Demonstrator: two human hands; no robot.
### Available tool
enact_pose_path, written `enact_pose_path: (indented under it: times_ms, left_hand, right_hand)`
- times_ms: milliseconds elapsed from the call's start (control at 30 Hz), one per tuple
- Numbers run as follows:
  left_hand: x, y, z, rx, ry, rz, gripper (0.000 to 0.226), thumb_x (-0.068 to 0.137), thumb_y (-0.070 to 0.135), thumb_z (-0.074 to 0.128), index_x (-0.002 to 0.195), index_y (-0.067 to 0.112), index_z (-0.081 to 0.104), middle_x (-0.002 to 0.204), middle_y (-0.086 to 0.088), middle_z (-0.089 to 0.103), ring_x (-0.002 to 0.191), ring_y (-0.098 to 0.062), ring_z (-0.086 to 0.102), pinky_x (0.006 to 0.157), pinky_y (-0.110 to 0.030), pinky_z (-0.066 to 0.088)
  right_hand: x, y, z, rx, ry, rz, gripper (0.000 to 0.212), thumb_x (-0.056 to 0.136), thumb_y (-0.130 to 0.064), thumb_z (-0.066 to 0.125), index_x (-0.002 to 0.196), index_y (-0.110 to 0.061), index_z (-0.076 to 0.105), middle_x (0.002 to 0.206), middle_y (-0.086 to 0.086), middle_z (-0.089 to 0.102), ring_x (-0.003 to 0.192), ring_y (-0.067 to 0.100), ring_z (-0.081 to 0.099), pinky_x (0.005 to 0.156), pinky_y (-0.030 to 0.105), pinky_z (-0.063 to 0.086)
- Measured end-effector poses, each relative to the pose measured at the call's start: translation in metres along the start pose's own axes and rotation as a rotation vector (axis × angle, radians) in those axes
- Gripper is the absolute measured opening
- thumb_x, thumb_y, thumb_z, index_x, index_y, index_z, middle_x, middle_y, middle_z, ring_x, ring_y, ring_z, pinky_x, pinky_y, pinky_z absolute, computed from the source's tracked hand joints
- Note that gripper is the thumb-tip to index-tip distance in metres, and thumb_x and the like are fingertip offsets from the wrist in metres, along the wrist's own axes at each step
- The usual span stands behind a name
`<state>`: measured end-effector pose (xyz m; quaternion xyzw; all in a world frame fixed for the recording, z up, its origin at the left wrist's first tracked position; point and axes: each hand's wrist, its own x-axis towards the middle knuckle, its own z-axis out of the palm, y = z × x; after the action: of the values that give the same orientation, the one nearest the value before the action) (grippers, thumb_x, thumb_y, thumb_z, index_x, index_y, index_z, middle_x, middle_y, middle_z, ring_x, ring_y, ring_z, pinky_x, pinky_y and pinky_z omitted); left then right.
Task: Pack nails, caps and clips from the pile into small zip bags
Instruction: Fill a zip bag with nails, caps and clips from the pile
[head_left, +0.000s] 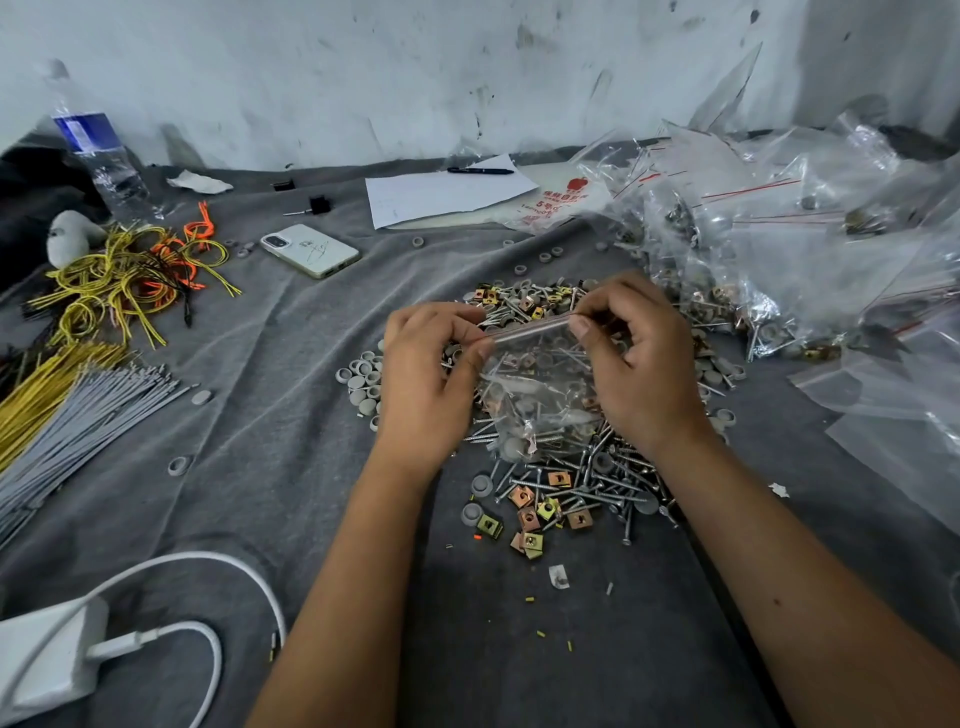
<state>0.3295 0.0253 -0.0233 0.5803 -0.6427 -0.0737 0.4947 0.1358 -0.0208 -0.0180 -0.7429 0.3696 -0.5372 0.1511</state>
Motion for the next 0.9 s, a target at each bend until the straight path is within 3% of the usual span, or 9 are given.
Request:
enact_pose_path:
  times_ms: [100,200,367,433,533,633,767,833,900]
  left_hand:
    - [-0.0004,-0.0008,-0.0001,-0.073,0.045,-0.055,0.026,0.094,0.016,0.073,0.081,0.036,0.063,0.116,0.013,0.071,0.118,-0.016,0.054,0.106,-0.041,0.041]
    - [-0.0007,-0.0029,0.001,-0.163,0.054,-0.096,0.02,0.092,0.016,0.075,0.08,0.029,0.068,0.114,0.016,0.071,0.119,-0.016,0.057,0.106,-0.054,0.044]
    - [-0.0015,-0.0047,0.0025,-0.266,0.042,-0.112,0.01,0.09,0.011,0.077,0.082,0.015,0.073,0.113,0.015,0.071,0.12,-0.022,0.06,0.104,-0.061,0.046]
    - [-0.0021,-0.003,0.0033,-0.282,0.028,-0.114,0.011,0.089,0.011,0.079,0.081,0.016,0.073,0.111,0.017,0.07,0.12,-0.022,0.06,0.104,-0.061,0.046]
    - [-0.0012,-0.0026,0.0041,-0.333,0.026,-0.15,0.012,0.087,0.015,0.081,0.079,0.019,0.073,0.108,0.021,0.07,0.118,-0.023,0.06,0.101,-0.065,0.047]
    - [-0.0005,-0.0011,0.0043,-0.381,0.035,-0.175,0.018,0.087,0.013,0.081,0.076,0.024,0.073,0.106,0.022,0.07,0.118,-0.025,0.061,0.102,-0.065,0.046]
    - [-0.0006,-0.0052,0.0065,-0.413,0.047,-0.196,0.014,0.09,0.008,0.078,0.079,0.017,0.074,0.11,0.008,0.073,0.119,-0.03,0.062,0.103,-0.064,0.047]
    - [-0.0013,-0.0051,0.0066,-0.426,0.067,-0.183,0.013,0.093,0.006,0.074,0.081,0.012,0.074,0.112,0.003,0.074,0.119,-0.026,0.064,0.106,-0.056,0.048]
    - [-0.0032,-0.0012,0.0087,-0.453,0.083,-0.199,0.016,0.097,0.004,0.068,0.083,0.01,0.072,0.111,0.001,0.074,0.113,-0.017,0.067,0.104,-0.046,0.051]
  right_hand:
    - [0.0007,0.0022,0.0002,0.027,0.019,0.031,0.005,0.094,0.0,0.066,0.093,-0.005,0.066,0.092,-0.009,0.057,0.088,0.011,0.059,0.079,0.026,0.053]
    - [0.0002,0.0028,0.0017,0.058,0.025,0.066,0.005,0.094,0.0,0.066,0.094,-0.004,0.066,0.093,-0.007,0.058,0.088,0.015,0.061,0.079,0.03,0.054]
    - [-0.0029,0.0033,-0.0003,0.256,-0.065,0.274,0.005,0.098,-0.016,0.067,0.095,-0.018,0.07,0.092,-0.001,0.069,0.087,0.017,0.068,0.072,0.033,0.06]
    - [-0.0029,0.002,-0.0005,0.306,-0.092,0.256,0.006,0.096,-0.017,0.071,0.094,-0.022,0.072,0.092,0.001,0.072,0.086,0.014,0.07,0.071,0.031,0.061]
    - [-0.0025,0.0,-0.0002,0.33,-0.055,0.227,0.013,0.092,-0.01,0.075,0.091,-0.022,0.074,0.091,0.003,0.073,0.087,0.02,0.07,0.077,0.042,0.062]
    - [-0.0023,0.0008,-0.001,0.326,-0.028,0.245,0.016,0.09,-0.012,0.077,0.087,-0.028,0.074,0.086,0.002,0.074,0.084,0.021,0.071,0.076,0.045,0.062]
    - [-0.0025,0.0064,0.0001,0.32,-0.068,0.277,0.007,0.094,-0.017,0.073,0.094,-0.021,0.078,0.085,-0.004,0.075,0.084,0.011,0.071,0.073,0.026,0.057]
    - [-0.0024,0.0075,0.0006,0.288,-0.076,0.262,0.009,0.096,-0.016,0.071,0.098,-0.014,0.079,0.087,-0.005,0.075,0.083,0.006,0.069,0.072,0.019,0.052]
    - [-0.0018,0.0069,0.0,0.28,-0.053,0.242,0.009,0.096,-0.017,0.071,0.098,-0.013,0.079,0.086,-0.004,0.075,0.082,0.007,0.07,0.07,0.021,0.054]
